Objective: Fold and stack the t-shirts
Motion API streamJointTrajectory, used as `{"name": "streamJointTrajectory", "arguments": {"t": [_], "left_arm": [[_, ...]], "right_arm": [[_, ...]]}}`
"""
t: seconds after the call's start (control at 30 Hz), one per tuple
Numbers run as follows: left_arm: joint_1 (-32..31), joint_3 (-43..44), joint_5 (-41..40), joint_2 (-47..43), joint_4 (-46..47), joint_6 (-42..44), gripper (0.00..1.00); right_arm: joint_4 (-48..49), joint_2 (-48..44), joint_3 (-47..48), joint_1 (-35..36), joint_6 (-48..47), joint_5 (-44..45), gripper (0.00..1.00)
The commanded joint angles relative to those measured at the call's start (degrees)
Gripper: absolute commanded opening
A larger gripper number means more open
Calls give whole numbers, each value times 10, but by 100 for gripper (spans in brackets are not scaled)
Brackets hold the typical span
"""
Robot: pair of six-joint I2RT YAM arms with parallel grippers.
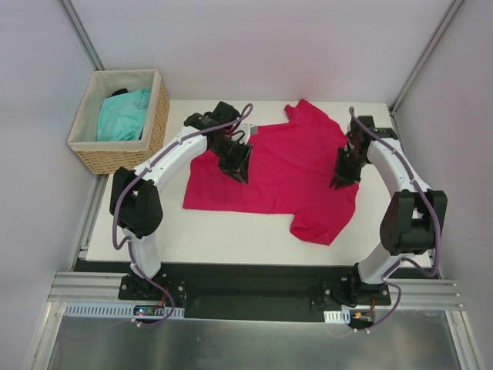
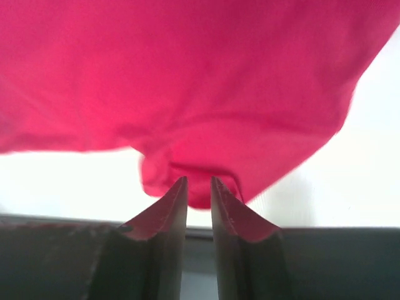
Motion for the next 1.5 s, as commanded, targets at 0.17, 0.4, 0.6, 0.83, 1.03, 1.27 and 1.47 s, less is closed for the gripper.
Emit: {"name": "streamJointTrajectory", "arguments": {"t": [0.17, 0.4, 0.6, 0.83, 1.03, 1.27, 1.47], "left_arm": [[-10, 55, -23, 9, -69, 71, 30], [-10, 117, -6, 27, -70, 71, 31], [-10, 144, 0, 40, -68, 66, 31], [-10, 156, -5, 34, -67, 63, 30], [-10, 159, -10, 25, -70, 65, 29], [-8, 163, -23, 13, -71, 67, 30], [-7, 159, -28, 12, -71, 67, 31]], "right_arm": [[-42, -44, -214, 8, -51, -41, 34], [31, -100, -297, 14, -36, -55, 37], [83, -103, -326, 16, -32, -57, 37], [99, -79, -315, 19, -35, -54, 34], [106, -55, -295, 23, -34, -61, 32], [99, -52, -297, 29, -30, -55, 31], [87, -52, -297, 32, -29, -52, 31]]}}
